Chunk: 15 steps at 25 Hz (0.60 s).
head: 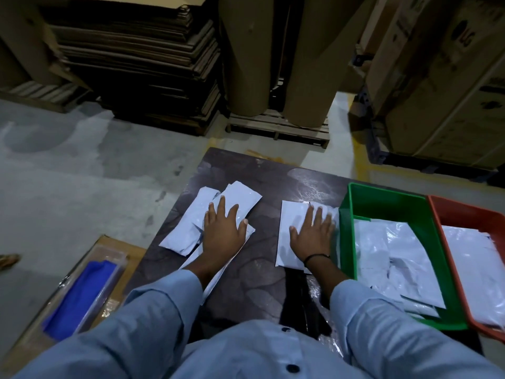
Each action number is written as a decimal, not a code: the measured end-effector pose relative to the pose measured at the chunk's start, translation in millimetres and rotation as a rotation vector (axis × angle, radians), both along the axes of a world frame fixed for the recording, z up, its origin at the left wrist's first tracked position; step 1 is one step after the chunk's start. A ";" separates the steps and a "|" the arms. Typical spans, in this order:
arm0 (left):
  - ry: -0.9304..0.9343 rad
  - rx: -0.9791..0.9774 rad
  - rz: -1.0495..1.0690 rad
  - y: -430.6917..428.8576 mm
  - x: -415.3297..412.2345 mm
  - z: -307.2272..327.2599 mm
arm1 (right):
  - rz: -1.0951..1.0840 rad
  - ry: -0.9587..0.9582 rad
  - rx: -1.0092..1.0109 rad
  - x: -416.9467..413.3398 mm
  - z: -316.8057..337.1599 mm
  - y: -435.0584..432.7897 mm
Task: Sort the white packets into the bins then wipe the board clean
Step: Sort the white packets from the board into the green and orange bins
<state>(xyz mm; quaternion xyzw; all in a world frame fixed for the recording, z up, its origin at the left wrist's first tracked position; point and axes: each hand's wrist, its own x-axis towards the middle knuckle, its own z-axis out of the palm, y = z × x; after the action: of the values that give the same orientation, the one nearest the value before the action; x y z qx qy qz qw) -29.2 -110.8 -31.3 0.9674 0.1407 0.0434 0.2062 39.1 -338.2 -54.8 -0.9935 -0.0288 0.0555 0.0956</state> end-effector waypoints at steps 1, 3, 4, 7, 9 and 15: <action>0.002 0.017 -0.017 3.8 -4.9 -5.7 | -0.058 0.073 -0.039 -6.1 -6.8 -2.4; 0.005 0.061 -0.057 10.2 -14.1 -18.4 | -0.060 0.175 -0.106 -18.1 -16.4 -3.0; 0.010 0.077 -0.076 12.4 -18.4 -25.1 | -0.017 0.193 -0.147 -23.2 -20.4 -2.4; 0.022 0.110 -0.143 15.3 -28.2 -41.5 | 0.075 0.203 -0.216 -33.5 -23.7 5.7; 0.020 0.122 -0.180 15.3 -31.8 -48.0 | 0.102 0.214 -0.216 -39.4 -22.6 16.2; 0.029 0.109 -0.279 0.6 -31.4 -51.9 | 0.245 0.099 -0.138 -77.5 -22.2 48.1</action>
<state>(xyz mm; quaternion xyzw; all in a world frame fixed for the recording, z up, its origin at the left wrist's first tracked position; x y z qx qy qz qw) -60.7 -110.3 -83.2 0.9878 0.0054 0.0080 0.1556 -38.4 -290.1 -77.0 -0.9827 -0.1413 0.1176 0.0210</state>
